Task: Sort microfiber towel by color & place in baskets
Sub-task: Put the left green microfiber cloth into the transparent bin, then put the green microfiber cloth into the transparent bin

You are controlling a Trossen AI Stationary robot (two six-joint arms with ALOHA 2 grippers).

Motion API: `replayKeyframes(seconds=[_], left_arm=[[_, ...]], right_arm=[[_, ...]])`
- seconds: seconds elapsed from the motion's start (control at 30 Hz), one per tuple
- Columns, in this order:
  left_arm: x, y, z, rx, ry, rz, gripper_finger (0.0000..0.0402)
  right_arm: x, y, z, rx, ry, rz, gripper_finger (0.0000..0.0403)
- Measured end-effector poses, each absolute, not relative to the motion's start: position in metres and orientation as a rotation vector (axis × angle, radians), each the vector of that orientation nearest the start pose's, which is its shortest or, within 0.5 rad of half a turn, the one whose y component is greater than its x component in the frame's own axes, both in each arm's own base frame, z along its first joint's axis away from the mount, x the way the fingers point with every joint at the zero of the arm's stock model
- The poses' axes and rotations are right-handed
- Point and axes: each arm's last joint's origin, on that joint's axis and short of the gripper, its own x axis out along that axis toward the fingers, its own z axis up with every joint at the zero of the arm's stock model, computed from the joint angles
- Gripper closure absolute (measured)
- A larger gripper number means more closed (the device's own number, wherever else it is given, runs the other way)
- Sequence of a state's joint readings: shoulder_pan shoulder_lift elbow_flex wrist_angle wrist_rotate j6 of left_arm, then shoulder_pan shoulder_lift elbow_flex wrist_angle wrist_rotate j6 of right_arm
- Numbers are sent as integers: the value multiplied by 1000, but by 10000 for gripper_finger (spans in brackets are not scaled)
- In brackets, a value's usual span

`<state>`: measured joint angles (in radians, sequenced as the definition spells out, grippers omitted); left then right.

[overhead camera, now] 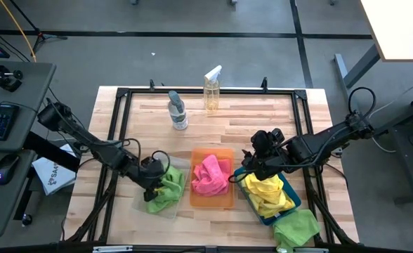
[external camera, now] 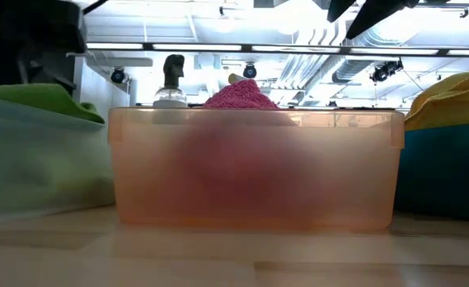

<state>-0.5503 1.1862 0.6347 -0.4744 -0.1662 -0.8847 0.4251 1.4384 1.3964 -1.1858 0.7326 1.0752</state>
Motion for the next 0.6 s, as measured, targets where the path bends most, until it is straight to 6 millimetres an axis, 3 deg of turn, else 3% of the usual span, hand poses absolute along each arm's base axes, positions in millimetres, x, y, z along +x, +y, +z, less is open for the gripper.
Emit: replayKeyframes(seconds=[0.13,0.4,0.6], left_arm=[[193,-98,207,-410,1028,77,318],[201,-80,264,-304,1067,38,212],[209,-76,292,-324,950,45,175]], right_arm=[[247,93,330,349,809,-684,96],[240,99,332,457,962,-525,96],[226,127,321,692,1194,-374,96]])
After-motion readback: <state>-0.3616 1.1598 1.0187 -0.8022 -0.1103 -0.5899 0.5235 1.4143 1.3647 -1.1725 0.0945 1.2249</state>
